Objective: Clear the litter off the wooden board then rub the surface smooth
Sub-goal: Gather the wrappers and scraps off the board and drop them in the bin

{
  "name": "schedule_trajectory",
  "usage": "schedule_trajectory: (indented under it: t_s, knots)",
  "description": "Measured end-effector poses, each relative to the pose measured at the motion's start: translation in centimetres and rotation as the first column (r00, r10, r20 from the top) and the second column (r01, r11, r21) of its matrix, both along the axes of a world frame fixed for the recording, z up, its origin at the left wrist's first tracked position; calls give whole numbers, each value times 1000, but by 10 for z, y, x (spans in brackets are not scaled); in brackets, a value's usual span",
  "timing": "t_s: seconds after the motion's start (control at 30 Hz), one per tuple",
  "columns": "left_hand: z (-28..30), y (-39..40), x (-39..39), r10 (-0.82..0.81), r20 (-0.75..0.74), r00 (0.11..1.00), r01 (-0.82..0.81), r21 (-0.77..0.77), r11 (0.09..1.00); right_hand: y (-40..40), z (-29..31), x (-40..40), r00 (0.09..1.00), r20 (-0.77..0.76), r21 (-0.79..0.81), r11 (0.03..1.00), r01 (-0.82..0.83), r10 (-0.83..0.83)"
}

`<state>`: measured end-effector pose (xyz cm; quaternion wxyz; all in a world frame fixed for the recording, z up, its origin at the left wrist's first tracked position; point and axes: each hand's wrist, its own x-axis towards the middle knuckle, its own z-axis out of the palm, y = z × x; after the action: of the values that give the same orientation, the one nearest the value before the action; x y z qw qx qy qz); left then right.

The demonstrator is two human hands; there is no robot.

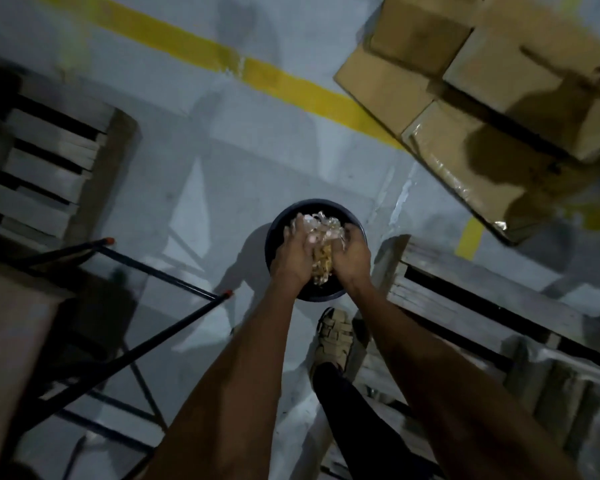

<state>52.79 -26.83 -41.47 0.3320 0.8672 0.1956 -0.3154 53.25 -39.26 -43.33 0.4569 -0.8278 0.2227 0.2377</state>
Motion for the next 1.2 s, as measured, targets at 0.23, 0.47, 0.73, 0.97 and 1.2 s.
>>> schedule_trajectory:
  t_s: [0.23, 0.47, 0.73, 0.97, 1.2]
  knots:
    - [162, 9, -69, 270, 92, 959, -239, -255, 937, 10, 149, -59, 998, -57, 146, 988, 48, -40]
    - [318, 44, -142, 427, 269, 863, -343, -308, 888, 41, 315, -100, 993, 118, 214, 976, -41, 16]
    - [417, 96, -233, 666, 420, 616, -531, -402, 746, 104, 436, -150, 956, 199, 389, 877, -280, 217]
    - [457, 169, -310, 840, 489, 233, -704, -511, 493, 202, 510, -186, 809, 331, 379, 717, -585, 485]
    - [470, 268, -411, 868, 496, 6, -767, -555, 322, 323, 535, -257, 701, 350, 395, 580, -712, 622]
